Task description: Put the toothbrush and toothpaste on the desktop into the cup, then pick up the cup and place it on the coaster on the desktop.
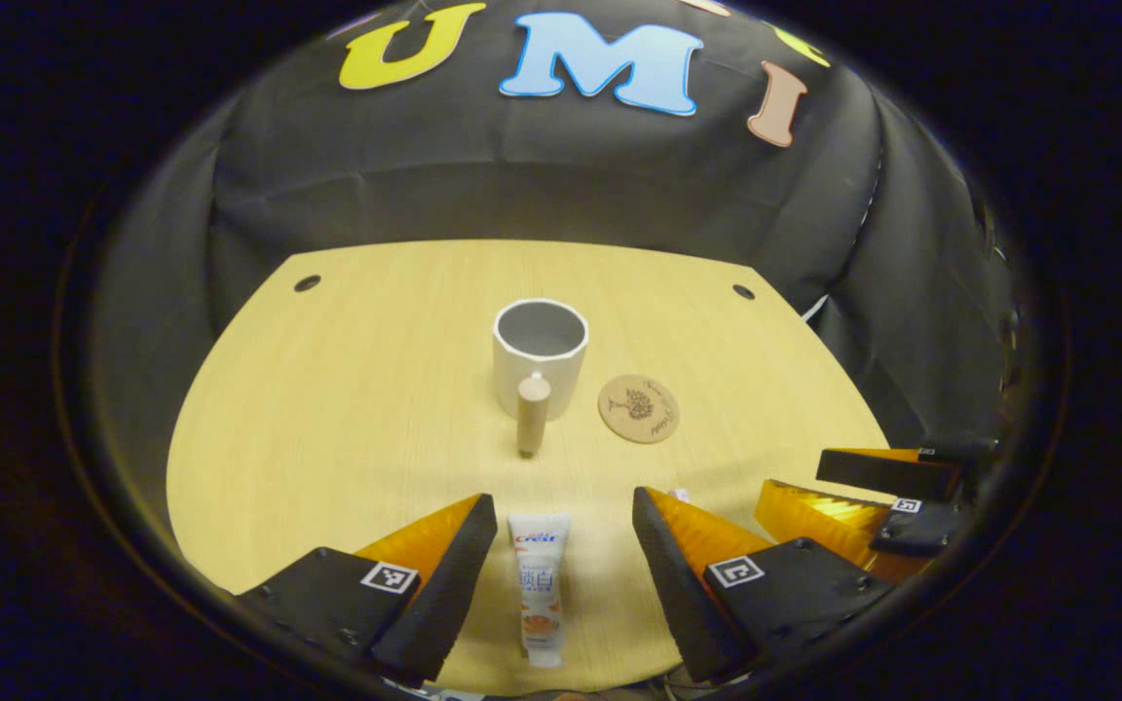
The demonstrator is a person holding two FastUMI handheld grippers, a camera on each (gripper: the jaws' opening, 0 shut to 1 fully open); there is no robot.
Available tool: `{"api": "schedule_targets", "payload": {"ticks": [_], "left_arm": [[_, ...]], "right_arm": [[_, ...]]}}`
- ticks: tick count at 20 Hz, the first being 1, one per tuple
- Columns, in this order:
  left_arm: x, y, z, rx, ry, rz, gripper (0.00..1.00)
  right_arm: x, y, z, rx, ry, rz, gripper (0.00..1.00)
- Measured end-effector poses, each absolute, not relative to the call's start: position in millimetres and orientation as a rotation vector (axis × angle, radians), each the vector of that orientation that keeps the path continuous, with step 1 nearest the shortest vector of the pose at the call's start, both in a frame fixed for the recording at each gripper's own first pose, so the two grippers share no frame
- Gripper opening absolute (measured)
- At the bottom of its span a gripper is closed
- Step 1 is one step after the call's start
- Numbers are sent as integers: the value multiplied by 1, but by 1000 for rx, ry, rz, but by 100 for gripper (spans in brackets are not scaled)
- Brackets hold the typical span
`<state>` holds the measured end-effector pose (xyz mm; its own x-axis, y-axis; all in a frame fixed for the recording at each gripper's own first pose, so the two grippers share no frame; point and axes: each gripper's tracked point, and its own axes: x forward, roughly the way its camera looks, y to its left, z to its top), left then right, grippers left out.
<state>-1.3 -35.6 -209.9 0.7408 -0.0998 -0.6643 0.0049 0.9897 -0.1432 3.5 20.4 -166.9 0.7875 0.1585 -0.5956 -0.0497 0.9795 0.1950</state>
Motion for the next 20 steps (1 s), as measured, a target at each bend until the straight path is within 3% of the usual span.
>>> {"api": "schedule_targets", "payload": {"ticks": [6,20], "left_arm": [[-9,-44,-229,-164,832,-83,94],[-35,-36,-299,-221,1118,5,95]], "right_arm": [[2,19,-188,151,731,107,94],[-12,29,-252,137,1002,124,93]]}}
